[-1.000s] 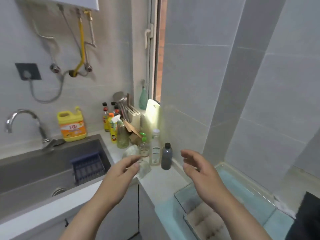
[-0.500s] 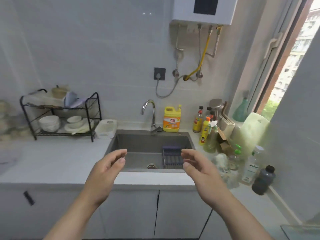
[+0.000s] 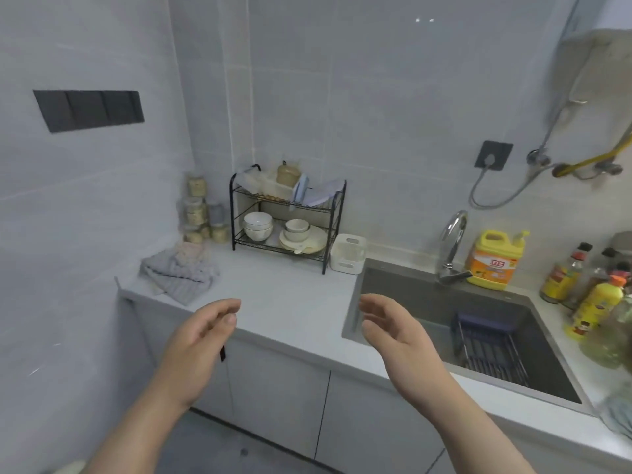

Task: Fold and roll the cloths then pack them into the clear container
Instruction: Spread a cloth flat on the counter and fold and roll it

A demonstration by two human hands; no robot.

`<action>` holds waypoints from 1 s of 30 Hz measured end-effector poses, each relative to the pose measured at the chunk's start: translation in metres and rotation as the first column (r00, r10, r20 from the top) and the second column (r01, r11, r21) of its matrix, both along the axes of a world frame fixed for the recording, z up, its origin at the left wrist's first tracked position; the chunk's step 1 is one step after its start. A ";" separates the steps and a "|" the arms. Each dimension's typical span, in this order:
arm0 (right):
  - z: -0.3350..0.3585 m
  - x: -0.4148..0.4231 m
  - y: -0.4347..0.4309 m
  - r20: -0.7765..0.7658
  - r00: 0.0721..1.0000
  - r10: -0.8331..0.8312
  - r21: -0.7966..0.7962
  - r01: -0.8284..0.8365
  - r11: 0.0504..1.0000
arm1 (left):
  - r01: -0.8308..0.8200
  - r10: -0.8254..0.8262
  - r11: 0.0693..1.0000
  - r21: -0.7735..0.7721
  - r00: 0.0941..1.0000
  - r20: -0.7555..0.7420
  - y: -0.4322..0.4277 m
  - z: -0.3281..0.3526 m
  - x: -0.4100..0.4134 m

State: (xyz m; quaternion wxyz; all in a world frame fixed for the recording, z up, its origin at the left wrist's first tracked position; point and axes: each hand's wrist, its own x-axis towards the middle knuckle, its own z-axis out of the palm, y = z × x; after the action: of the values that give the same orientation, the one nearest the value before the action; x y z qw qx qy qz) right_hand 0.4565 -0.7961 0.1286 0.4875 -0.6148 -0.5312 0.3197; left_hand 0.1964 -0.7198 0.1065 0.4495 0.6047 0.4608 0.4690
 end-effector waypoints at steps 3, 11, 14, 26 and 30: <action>-0.004 -0.025 0.027 -0.011 0.999 0.036 -0.016 -0.036 0.999 | -0.026 0.026 1.000 -0.006 1.000 -0.005 0.017 -0.002 -0.028; -0.019 -0.066 0.117 -0.038 0.986 0.160 -0.059 -0.162 0.985 | -0.138 0.137 0.989 -0.046 0.990 -0.021 0.070 -0.014 -0.064; -0.028 -0.070 0.162 -0.068 0.978 0.199 -0.065 -0.203 0.977 | -0.180 0.177 0.982 -0.059 0.983 -0.054 0.101 -0.020 -0.068; -0.053 -0.050 0.366 -0.104 0.944 0.312 -0.106 -0.322 0.941 | -0.320 0.309 0.943 -0.089 0.943 -0.122 0.268 -0.037 -0.049; -0.063 -0.062 0.413 -0.116 0.926 0.359 -0.134 -0.372 0.918 | -0.315 0.295 0.942 -0.117 0.942 -0.162 0.301 -0.046 -0.053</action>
State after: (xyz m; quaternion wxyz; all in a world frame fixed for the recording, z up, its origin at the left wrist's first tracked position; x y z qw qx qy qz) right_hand 0.3942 -0.3834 0.0652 0.3936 -0.5256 -0.5883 0.4720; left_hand 0.1432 -0.4190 0.0604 0.3789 0.5245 0.6118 0.4550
